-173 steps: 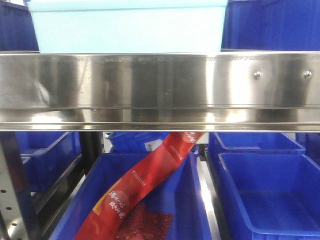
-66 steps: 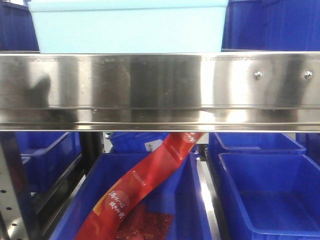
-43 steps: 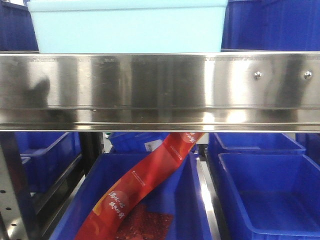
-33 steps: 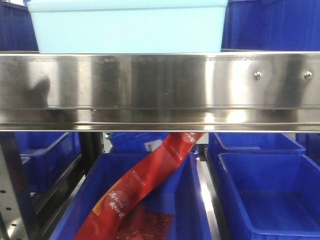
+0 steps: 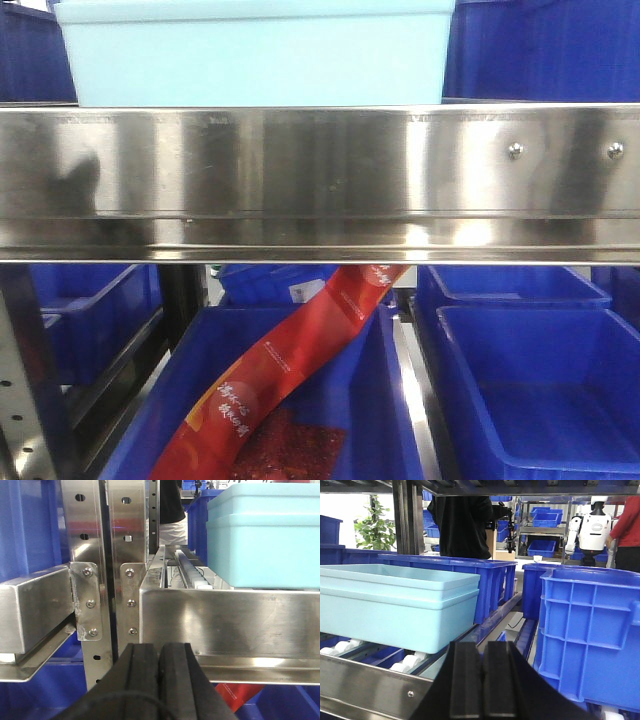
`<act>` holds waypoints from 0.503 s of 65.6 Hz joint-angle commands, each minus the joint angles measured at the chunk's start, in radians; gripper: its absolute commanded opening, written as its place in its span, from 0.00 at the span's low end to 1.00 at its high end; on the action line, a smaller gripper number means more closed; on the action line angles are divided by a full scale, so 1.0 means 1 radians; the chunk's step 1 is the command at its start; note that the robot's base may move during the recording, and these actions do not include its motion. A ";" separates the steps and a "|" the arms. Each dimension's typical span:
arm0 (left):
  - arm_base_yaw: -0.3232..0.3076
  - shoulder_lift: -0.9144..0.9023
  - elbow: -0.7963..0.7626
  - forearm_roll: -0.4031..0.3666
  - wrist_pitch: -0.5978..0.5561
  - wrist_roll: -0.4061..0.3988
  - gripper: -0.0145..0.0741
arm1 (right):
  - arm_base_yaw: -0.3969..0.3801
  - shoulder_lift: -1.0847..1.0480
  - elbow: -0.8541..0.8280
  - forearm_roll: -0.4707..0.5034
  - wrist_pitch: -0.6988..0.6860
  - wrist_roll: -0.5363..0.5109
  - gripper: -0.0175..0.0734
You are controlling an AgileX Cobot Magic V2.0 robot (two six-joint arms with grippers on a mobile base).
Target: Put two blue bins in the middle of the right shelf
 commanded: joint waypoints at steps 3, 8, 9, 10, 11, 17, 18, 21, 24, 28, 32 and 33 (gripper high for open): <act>0.003 -0.007 -0.001 -0.006 -0.022 0.002 0.04 | -0.005 -0.002 0.002 -0.009 -0.061 -0.001 0.01; 0.003 -0.007 -0.001 -0.006 -0.022 0.002 0.04 | -0.019 -0.002 0.002 0.013 -0.063 -0.014 0.01; 0.003 -0.007 -0.001 -0.006 -0.022 0.002 0.04 | -0.025 -0.002 0.002 0.027 -0.062 -0.023 0.01; 0.003 -0.007 -0.001 -0.006 -0.022 0.002 0.04 | -0.036 -0.002 0.002 0.039 -0.054 -0.038 0.01; 0.003 -0.007 -0.001 -0.006 -0.022 0.002 0.04 | -0.045 -0.002 0.002 0.059 -0.051 -0.049 0.01; 0.003 -0.007 -0.001 -0.006 -0.022 0.002 0.04 | -0.134 -0.002 0.021 0.184 -0.042 -0.150 0.01; 0.003 -0.007 -0.001 -0.006 -0.022 0.002 0.04 | -0.157 -0.002 0.027 0.213 -0.044 -0.175 0.01; 0.003 -0.007 -0.001 -0.006 -0.022 0.002 0.04 | -0.214 -0.002 0.046 0.279 -0.059 -0.228 0.01; 0.003 -0.007 -0.001 -0.006 -0.022 0.002 0.04 | -0.277 -0.002 0.074 0.345 -0.091 -0.279 0.01; 0.003 -0.007 -0.001 -0.006 -0.022 0.002 0.04 | -0.350 -0.002 0.125 0.438 -0.150 -0.331 0.01; 0.003 -0.007 -0.001 -0.006 -0.022 0.002 0.04 | -0.406 -0.002 0.177 0.499 -0.193 -0.349 0.01; 0.003 -0.007 -0.001 -0.006 -0.022 0.002 0.04 | -0.417 -0.002 0.189 0.509 -0.199 -0.350 0.01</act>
